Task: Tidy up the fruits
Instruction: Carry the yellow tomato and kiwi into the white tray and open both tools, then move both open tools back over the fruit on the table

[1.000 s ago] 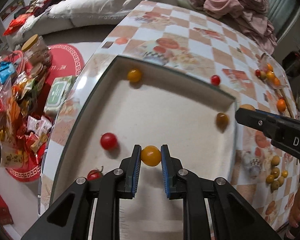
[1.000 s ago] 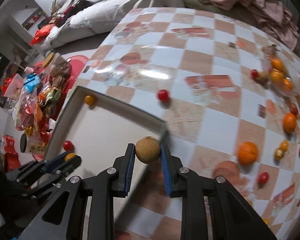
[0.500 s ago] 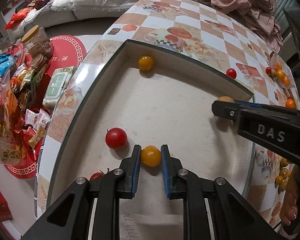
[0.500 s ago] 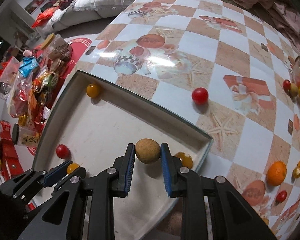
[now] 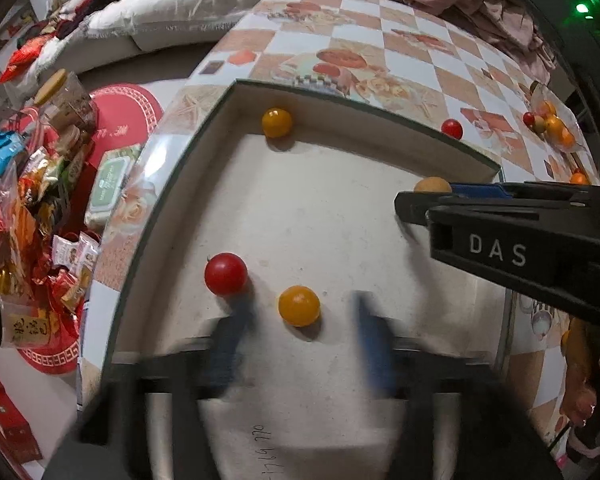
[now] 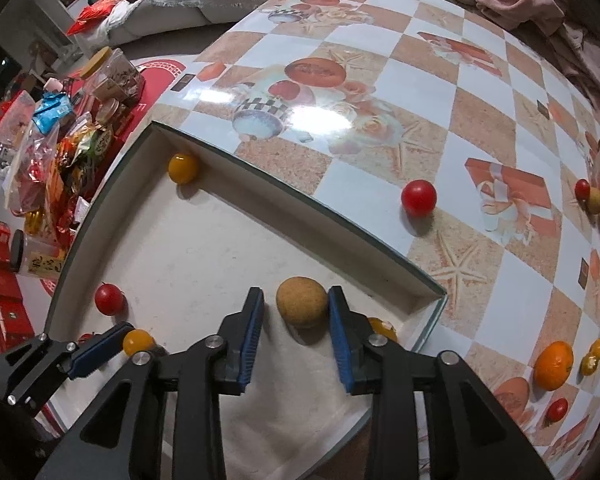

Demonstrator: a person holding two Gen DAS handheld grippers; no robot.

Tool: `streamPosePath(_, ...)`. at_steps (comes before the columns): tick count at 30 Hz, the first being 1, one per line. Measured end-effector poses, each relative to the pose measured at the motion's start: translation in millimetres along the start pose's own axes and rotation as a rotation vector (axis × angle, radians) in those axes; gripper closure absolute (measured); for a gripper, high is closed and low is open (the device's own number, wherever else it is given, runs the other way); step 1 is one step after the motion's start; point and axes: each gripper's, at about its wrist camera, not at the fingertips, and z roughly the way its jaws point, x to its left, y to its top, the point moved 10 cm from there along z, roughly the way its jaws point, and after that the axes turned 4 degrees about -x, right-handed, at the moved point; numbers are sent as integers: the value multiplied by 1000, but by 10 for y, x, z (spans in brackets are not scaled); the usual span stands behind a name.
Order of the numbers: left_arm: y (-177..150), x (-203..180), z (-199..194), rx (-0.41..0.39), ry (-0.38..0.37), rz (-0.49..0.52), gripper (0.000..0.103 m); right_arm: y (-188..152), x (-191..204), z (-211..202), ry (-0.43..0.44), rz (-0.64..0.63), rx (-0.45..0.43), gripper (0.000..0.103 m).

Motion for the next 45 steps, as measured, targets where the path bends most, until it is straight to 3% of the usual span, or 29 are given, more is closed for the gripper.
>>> streamPosePath(7, -20, -32, -30, 7, -1, 20, 33, 5, -6, -29, 17, 11, -6, 50)
streamPosePath(9, -23, -37, -33, 14, 0, 12, 33, 20, 11, -70, 31, 13, -16, 39)
streamPosePath(12, -30, -33, -58, 14, 8, 11, 33, 45, 59, -152, 50, 11, -33, 30)
streamPosePath(27, 80, -222, -211, 6, 27, 64, 33, 85, -246, -568, 53, 107, -98, 27)
streamPosePath(45, 370, -1412, -371, -38, -70, 230, 33, -521, -1542, -989, -41, 328, -135, 27)
